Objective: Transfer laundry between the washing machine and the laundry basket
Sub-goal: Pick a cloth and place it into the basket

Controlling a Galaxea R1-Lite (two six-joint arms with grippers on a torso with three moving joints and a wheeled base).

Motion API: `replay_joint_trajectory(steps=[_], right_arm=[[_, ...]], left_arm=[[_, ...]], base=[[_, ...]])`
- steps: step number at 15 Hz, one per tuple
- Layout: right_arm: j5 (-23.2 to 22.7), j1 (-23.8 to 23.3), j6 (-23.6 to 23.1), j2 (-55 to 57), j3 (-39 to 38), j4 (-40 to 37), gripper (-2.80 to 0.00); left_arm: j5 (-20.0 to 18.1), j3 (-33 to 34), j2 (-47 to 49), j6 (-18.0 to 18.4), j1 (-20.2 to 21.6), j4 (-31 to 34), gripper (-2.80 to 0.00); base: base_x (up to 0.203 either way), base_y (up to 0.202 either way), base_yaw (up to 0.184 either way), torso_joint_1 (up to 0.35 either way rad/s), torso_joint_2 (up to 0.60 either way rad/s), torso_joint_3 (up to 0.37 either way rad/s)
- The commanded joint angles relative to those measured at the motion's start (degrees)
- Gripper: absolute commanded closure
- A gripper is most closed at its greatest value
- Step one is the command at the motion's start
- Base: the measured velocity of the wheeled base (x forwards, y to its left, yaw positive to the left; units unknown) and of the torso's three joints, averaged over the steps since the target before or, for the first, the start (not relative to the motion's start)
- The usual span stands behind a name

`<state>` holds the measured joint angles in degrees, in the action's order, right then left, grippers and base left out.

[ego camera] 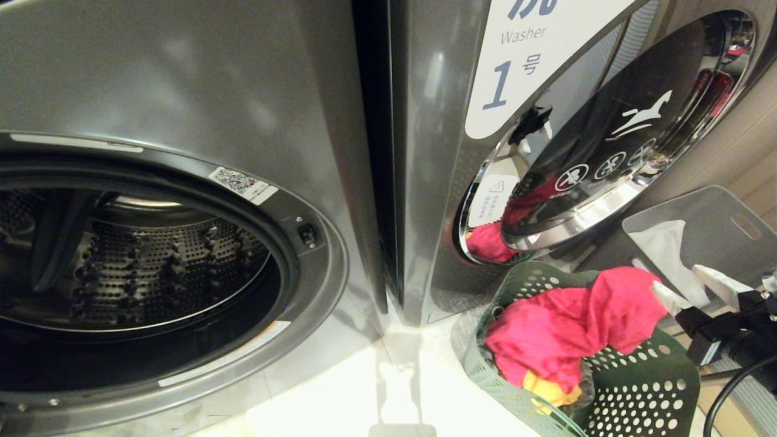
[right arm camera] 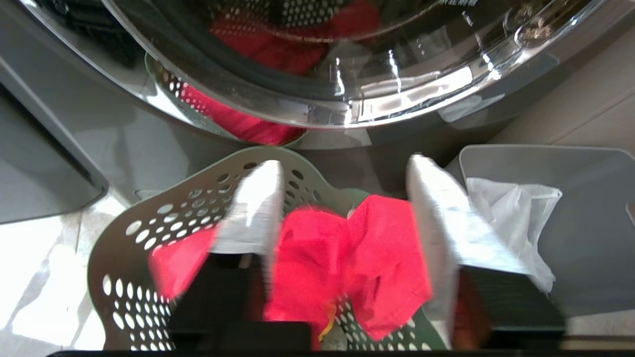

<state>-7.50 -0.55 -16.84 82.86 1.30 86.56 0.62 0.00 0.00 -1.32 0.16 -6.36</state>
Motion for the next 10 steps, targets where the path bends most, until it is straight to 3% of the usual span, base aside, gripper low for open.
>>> replay_joint_trajectory(steps=[1,4,7,10], right_arm=[[-0.1,0.2,0.0,-0.2,-0.6,0.5,-2.8],[-0.2,0.2,0.0,-1.5,-0.8,0.4,-2.8],[-4.3,0.4,-0.4,-4.2,-1.3,0.3,-2.8],[-4.6,0.4,-0.4,-7.2,-1.3,-1.1,-2.8]], left_arm=[[0.1,2.3,0.1,-0.1,0.0,-0.1,0.0],[0.1,2.3,0.1,-0.1,0.0,-0.1,0.0],[0.0,2.3,0.1,0.0,0.0,-0.1,0.0],[0.1,2.3,0.1,0.0,0.0,-0.1,0.0]], base=[[0.0,0.0,0.0,0.0,0.0,0.0],[0.0,0.0,0.0,0.0,0.0,0.0],[0.0,0.0,0.0,0.0,0.0,0.0],[0.0,0.0,0.0,0.0,0.0,0.0]])
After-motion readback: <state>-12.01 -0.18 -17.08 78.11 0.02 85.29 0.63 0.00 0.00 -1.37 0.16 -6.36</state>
